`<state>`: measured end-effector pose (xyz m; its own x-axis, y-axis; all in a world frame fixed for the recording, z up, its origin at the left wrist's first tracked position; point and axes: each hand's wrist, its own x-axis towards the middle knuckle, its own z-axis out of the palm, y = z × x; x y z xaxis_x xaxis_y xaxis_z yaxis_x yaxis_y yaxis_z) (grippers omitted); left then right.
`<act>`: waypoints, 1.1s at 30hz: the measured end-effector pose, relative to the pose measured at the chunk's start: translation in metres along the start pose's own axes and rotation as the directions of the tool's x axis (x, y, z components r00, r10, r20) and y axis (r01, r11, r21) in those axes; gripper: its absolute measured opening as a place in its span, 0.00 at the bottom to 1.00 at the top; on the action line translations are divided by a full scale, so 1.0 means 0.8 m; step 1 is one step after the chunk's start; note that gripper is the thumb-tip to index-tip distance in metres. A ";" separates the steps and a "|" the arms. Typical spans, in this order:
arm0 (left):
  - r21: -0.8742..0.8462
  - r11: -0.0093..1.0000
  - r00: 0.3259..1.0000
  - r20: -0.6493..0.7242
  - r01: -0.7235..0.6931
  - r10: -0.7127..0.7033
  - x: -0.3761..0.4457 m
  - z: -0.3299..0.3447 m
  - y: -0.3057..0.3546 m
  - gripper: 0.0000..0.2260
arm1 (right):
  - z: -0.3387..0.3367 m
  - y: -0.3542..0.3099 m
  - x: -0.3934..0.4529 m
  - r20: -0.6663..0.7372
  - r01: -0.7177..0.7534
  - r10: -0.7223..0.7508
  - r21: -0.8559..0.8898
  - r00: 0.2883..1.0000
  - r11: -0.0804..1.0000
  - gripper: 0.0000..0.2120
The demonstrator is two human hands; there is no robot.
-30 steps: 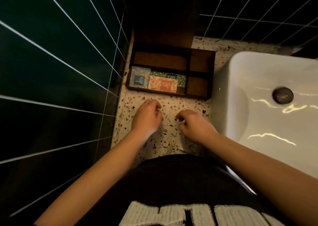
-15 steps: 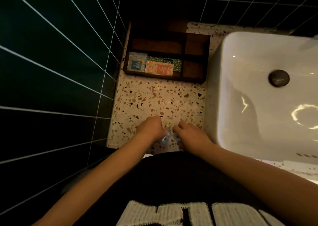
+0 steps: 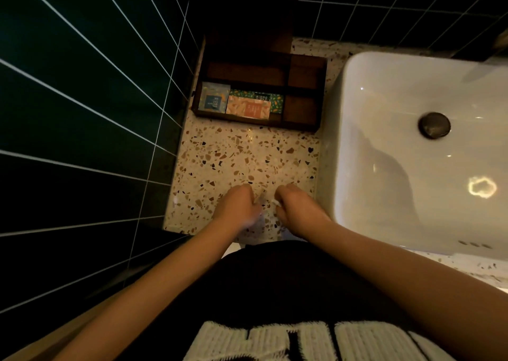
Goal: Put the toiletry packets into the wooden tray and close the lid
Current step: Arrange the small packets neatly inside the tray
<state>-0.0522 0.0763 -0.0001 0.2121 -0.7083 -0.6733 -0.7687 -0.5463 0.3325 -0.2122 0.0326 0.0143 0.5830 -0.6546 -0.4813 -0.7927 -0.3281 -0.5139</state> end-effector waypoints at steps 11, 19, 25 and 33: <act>-0.371 0.918 0.981 -0.180 -0.141 0.078 0.026 -0.076 0.027 0.16 | -0.115 -0.031 0.039 -0.299 -0.040 0.180 0.421 0.937 0.906 0.08; -0.446 0.871 0.959 -0.269 -0.204 0.087 0.080 -0.137 0.051 0.08 | -0.176 -0.030 0.103 -0.381 -0.050 0.240 0.446 0.893 0.894 0.08; -0.463 0.855 0.947 -0.309 -0.232 0.090 0.127 -0.162 0.065 0.09 | -0.201 -0.026 0.148 -0.384 -0.071 0.254 0.431 0.888 0.900 0.07; -0.453 0.865 0.959 -0.266 -0.215 0.099 0.174 -0.170 0.087 0.04 | -0.209 -0.016 0.201 -0.347 -0.126 0.204 0.235 0.915 0.964 0.07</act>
<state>0.0057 -0.1215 0.0192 0.2880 -0.8522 -0.4369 -0.4376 -0.5229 0.7315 -0.1381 -0.1825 0.0620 0.3098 -0.9024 -0.2994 -0.7953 -0.0734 -0.6018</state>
